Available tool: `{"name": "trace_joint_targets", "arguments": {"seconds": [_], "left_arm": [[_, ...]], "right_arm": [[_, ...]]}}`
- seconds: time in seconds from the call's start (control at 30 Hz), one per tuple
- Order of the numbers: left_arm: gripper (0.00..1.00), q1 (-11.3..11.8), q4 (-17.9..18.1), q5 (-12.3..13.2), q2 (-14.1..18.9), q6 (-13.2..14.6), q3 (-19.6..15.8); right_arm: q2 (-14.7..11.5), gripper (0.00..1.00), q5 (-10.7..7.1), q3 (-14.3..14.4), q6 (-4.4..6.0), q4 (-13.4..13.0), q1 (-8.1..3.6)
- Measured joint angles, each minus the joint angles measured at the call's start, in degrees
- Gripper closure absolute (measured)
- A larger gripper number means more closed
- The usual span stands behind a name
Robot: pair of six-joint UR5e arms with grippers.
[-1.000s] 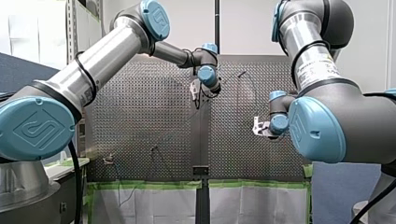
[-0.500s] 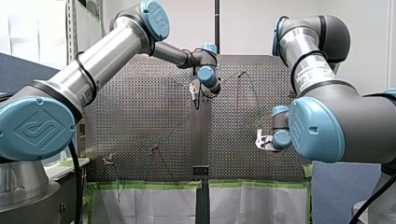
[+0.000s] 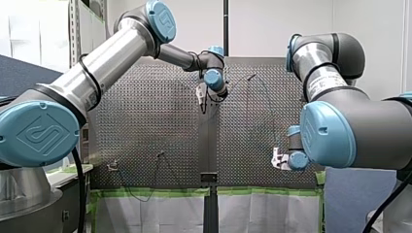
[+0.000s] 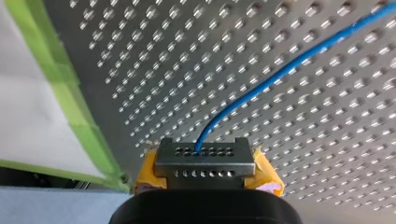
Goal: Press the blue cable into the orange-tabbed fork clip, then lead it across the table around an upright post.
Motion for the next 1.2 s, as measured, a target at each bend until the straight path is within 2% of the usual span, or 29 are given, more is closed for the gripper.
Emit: {"name": "trace_joint_targets", "arguments": {"seconds": [0.37,0.6,0.9,1.2], "left_arm": [[0.1,0.14,-0.1,-0.19,-0.01,0.01,0.0],[0.1,0.17,-0.09,-0.27,0.01,-0.02,0.01],[0.1,0.14,-0.26,-0.62,0.02,-0.01,-0.02],[0.1,-0.02,-3.15,-3.21,0.01,0.02,0.0]], "right_arm": [[5.25,1.0,0.07,-1.46,-0.01,-1.18,-2.76],[9.12,1.0,0.11,-2.71,-0.01,-1.25,-3.77],[10.09,1.0,0.11,-3.2,-0.04,-1.49,-4.63],[10.17,1.0,0.05,-4.5,-0.03,-1.65,-5.37]]}}
